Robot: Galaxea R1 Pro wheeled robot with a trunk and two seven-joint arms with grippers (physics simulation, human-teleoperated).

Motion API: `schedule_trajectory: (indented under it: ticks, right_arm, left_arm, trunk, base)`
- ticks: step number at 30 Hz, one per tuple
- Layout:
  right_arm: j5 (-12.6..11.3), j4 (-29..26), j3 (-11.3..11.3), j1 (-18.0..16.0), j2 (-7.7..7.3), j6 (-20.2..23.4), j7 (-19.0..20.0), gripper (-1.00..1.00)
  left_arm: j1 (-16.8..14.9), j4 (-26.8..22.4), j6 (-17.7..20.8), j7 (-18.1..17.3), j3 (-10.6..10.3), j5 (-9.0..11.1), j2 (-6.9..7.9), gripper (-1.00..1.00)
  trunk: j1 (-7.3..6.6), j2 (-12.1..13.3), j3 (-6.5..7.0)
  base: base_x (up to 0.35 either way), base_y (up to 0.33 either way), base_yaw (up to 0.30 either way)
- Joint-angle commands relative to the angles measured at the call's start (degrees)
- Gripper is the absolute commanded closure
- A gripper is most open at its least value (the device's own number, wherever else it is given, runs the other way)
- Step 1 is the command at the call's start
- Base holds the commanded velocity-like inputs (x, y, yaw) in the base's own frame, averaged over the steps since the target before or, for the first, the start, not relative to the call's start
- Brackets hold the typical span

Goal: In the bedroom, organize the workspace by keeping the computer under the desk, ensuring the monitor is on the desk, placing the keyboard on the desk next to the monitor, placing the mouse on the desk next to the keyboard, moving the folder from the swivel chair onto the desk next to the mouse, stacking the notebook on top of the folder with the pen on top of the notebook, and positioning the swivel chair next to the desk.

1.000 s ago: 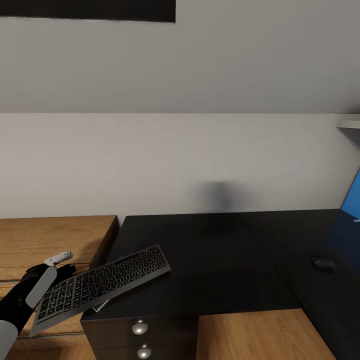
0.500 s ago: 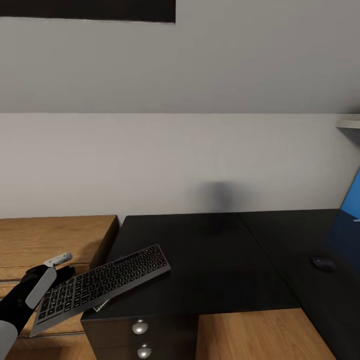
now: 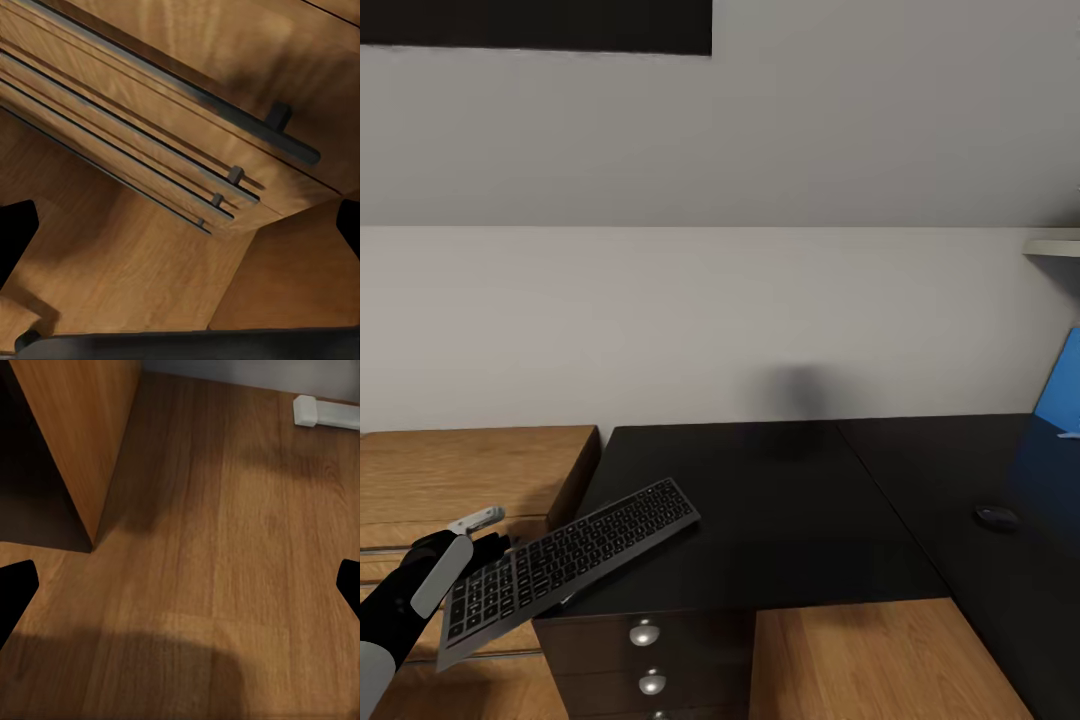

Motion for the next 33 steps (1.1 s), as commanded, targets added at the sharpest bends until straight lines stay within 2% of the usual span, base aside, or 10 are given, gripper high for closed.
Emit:
schedule_trajectory:
  ticks: [1, 33]
  right_arm:
    - [-0.42, 0.13, 0.49, -0.06, 0.02, -0.24, -0.03, -1.00]
    - [-0.42, 0.13, 0.50, -0.06, 0.02, -0.23, -0.03, -1.00]
  left_arm:
    - [-0.03, -0.07, 0.06, 0.54, -0.25, 0.58, 0.07, -1.00]
    - [-0.03, -0.16, 0.23, 0.63, -0.25, 0.16, 0.08, -1.00]
  trunk:
    - [0.00, -0.03, -0.06]
    - [0.00, -0.03, -0.06]
  base:
    - [-0.006, 0.000, 0.000]
    - [-0.021, -0.021, 0.000]
